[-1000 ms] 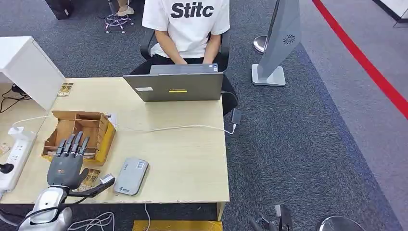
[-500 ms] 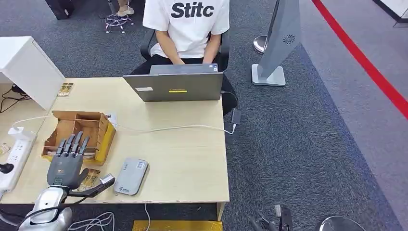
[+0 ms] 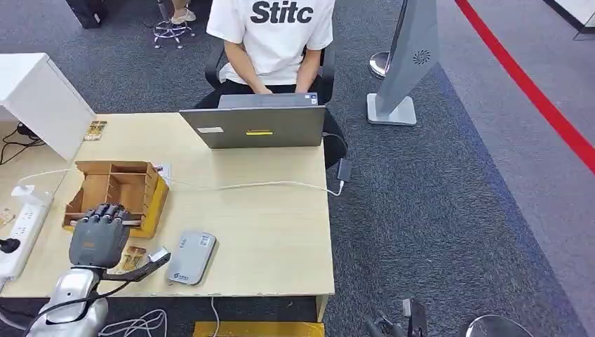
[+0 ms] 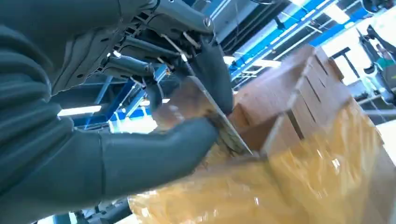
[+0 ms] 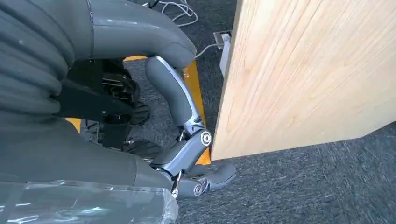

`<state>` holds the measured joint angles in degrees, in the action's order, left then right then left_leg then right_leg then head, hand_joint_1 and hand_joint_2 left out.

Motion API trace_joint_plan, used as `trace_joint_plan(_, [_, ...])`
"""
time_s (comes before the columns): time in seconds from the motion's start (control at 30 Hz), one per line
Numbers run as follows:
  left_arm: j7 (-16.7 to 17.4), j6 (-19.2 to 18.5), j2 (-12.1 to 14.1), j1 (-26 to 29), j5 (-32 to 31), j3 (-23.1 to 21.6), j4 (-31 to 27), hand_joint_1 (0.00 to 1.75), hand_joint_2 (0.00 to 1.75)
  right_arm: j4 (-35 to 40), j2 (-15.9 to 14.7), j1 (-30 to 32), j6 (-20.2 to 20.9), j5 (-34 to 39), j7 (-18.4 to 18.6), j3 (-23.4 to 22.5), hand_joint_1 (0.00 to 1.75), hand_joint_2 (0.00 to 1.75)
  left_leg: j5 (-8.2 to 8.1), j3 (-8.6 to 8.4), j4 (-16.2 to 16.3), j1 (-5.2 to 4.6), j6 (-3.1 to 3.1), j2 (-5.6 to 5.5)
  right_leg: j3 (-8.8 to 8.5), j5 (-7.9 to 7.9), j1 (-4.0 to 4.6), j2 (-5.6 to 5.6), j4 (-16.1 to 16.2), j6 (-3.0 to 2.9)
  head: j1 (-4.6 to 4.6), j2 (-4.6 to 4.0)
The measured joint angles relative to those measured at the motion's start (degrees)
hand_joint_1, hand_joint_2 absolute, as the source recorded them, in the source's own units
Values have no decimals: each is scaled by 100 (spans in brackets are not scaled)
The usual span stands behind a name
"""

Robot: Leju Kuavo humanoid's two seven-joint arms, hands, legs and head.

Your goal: Pass the card to the sensor for recognition and then transmit it.

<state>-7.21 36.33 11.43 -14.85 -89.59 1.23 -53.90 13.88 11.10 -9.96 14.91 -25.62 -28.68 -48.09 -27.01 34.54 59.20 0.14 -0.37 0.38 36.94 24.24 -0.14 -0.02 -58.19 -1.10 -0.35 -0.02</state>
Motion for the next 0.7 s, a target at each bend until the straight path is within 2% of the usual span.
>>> trace_joint_plan(0.7, [-293,-63,-199,129,-7,417,-577,175,175,0,0,3,7,22,-4,0,0,175,0,0,0,0,0,-1,0,0,0,-2,0,0,0,0])
